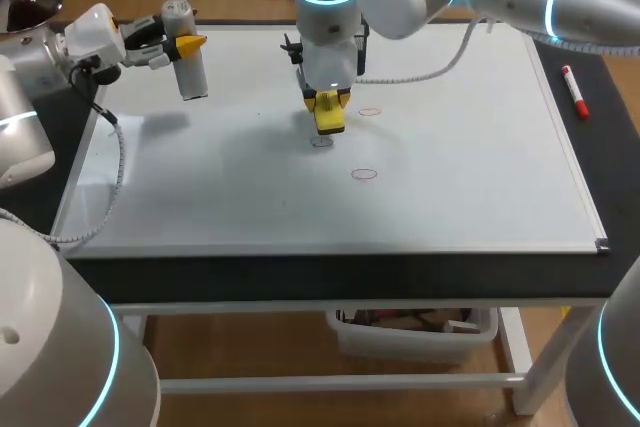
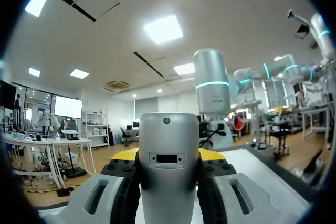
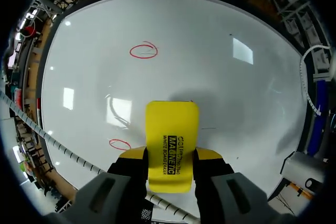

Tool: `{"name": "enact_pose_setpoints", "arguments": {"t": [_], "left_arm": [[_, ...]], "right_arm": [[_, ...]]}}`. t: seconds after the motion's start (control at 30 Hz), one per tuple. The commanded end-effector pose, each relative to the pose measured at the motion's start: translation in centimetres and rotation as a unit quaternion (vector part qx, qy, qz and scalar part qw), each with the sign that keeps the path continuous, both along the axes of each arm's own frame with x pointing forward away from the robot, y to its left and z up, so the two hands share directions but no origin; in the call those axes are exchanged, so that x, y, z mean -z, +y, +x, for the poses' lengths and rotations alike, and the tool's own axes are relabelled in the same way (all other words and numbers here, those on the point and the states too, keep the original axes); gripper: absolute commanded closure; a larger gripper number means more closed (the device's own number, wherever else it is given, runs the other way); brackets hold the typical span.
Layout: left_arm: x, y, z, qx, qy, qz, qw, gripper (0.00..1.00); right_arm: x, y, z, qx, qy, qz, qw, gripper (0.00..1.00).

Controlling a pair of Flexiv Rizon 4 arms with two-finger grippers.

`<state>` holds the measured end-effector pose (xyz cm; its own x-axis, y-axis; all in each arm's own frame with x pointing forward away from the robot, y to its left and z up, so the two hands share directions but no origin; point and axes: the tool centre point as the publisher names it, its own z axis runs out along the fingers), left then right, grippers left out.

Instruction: Pick up the inspection probe, press it on each red-marked spot on the whiteboard one by one, put down the probe, pick up the eraser, and wipe off all the red marks.

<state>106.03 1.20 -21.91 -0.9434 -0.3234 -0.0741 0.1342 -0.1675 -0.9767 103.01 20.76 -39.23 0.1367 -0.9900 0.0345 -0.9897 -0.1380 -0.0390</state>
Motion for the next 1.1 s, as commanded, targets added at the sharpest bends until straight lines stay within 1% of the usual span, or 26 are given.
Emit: {"name": "enact_pose_setpoints", "arguments": {"t": [0.03, 0.13, 0.23, 0.4, 0.57, 0.73, 1.1], "left_arm": [[0.0, -0.1, -0.1, -0.002, -0.001, -0.001, 1.000, 1.00], [0.0, -0.1, -0.1, -0.002, -0.001, -0.001, 1.000, 1.00], [0.0, -0.1, -0.1, -0.002, -0.001, -0.001, 1.000, 1.00], [0.0, -0.1, -0.1, -0.002, -0.001, -0.001, 1.000, 1.00], [0.0, -0.1, -0.1, -0.002, -0.001, -0.001, 1.000, 1.00], [0.0, -0.1, -0.1, -0.002, -0.001, -0.001, 1.000, 1.00], [0.0, -0.1, -0.1, -0.002, -0.001, -0.001, 1.000, 1.00]], "right_arm": [[-0.2, -0.1, 0.0, -0.001, -0.001, -0.002, 1.000, 1.00], [-0.2, 0.0, 0.4, -0.008, 0.005, -0.004, 1.000, 1.00], [0.2, 0.6, 0.0, -0.016, 0.010, -0.011, 1.000, 1.00], [1.4, 1.9, -1.0, -0.030, 0.019, 0.000, 0.999, 1.00], [2.9, 3.0, -1.7, -0.042, 0.031, 0.015, 0.999, 1.00], [3.9, 3.9, -2.1, -0.050, 0.038, 0.023, 0.998, 1.00], [4.7, 3.8, -2.3, -0.057, 0.048, 0.023, 0.997, 1.00]]}}
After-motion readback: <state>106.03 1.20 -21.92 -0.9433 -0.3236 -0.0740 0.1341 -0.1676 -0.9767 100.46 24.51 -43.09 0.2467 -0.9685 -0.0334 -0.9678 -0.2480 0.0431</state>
